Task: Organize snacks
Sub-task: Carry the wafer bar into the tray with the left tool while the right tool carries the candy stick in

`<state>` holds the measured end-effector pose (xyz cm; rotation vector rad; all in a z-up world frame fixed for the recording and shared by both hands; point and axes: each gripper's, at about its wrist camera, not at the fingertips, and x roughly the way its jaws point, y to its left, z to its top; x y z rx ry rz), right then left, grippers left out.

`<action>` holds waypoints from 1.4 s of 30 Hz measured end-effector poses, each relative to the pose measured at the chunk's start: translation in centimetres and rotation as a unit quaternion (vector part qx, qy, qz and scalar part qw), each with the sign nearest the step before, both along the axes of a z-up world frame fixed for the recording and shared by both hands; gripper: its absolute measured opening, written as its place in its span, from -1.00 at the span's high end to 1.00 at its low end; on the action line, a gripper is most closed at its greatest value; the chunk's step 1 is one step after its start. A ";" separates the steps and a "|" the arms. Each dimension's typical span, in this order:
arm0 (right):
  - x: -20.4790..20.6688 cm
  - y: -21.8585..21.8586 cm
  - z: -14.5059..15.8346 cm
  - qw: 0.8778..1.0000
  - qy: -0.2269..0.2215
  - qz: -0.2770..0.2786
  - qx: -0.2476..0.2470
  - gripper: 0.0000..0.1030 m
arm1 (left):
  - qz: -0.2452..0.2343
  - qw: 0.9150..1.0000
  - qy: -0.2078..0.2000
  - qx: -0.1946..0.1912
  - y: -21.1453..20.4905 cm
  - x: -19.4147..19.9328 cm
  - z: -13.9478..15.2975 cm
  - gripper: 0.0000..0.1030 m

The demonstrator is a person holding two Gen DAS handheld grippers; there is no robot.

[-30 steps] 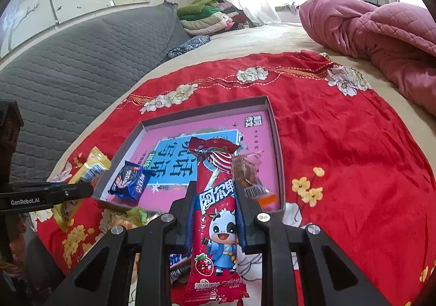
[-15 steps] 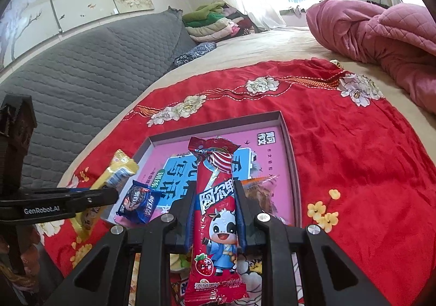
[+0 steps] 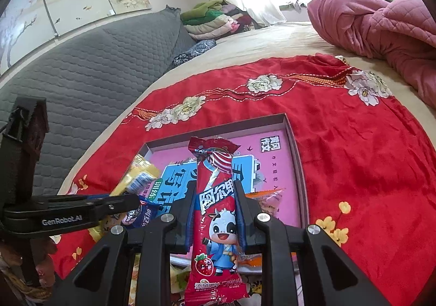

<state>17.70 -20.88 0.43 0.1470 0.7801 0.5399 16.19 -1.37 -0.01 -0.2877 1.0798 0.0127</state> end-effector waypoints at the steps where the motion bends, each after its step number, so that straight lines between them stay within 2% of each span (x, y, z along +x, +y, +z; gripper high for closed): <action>1: 0.2 0.1 -0.1 1.000 0.002 0.001 -0.002 0.53 | 0.001 1.000 0.002 0.000 0.0 0.1 -0.2 0.53; 23: 1.3 2.5 -3.1 0.999 0.031 0.039 -0.021 0.52 | -0.004 1.000 0.026 -0.001 -0.7 2.5 -3.3 0.53; 42: 1.7 2.3 -4.7 0.998 0.053 0.031 -0.024 0.52 | -0.010 0.999 0.038 0.000 -1.0 3.1 -4.4 0.53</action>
